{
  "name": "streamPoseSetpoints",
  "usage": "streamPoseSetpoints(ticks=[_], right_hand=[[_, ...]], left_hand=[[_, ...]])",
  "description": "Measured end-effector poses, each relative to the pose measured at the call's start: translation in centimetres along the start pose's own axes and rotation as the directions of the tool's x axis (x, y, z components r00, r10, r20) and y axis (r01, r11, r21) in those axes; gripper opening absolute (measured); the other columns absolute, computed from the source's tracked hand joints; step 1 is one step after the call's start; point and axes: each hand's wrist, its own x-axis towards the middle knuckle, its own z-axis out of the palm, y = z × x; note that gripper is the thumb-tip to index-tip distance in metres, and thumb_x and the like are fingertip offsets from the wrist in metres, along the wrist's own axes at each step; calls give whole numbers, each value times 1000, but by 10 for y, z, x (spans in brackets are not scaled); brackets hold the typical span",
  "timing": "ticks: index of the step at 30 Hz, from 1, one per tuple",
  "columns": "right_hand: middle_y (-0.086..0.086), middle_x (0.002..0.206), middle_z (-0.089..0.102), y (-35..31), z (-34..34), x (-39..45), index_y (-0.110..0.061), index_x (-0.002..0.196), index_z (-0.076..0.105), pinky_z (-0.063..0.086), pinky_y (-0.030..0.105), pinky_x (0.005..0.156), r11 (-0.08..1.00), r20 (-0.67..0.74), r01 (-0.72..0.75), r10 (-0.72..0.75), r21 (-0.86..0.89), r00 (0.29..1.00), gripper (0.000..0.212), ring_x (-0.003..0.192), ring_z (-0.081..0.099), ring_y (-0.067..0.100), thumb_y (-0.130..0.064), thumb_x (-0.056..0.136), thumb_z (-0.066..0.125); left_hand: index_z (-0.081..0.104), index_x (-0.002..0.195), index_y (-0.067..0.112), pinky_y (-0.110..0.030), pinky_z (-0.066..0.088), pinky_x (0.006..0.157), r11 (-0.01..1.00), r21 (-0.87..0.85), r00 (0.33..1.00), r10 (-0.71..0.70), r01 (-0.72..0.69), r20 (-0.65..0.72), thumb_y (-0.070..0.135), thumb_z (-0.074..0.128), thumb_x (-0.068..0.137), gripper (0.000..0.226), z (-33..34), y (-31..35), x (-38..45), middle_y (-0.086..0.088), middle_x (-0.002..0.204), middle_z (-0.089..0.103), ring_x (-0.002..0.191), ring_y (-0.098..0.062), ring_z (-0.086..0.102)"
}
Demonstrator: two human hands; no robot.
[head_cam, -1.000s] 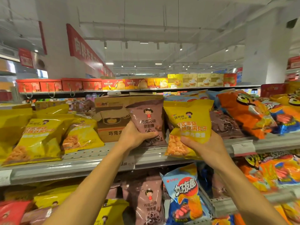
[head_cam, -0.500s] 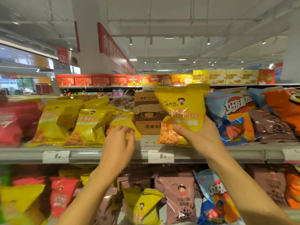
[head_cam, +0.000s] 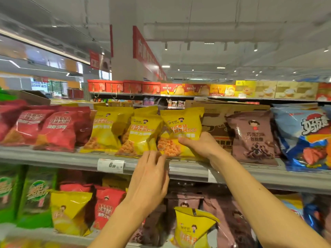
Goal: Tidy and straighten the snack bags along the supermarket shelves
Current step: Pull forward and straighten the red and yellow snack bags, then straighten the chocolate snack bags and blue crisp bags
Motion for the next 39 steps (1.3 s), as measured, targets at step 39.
streamPoseSetpoints(ticks=[39], right_hand=[[10,94,76,226,-359,-231,-8,107,71,54,22,61,970,-410,-110,194,219,891,28,72,73,10,-29,89,77]], left_hand=[[54,124,7,-23,33,82,652,-704,935,-352,282,49,17,65,91,36,71,373,63,-2,113,50,103,-18,50]])
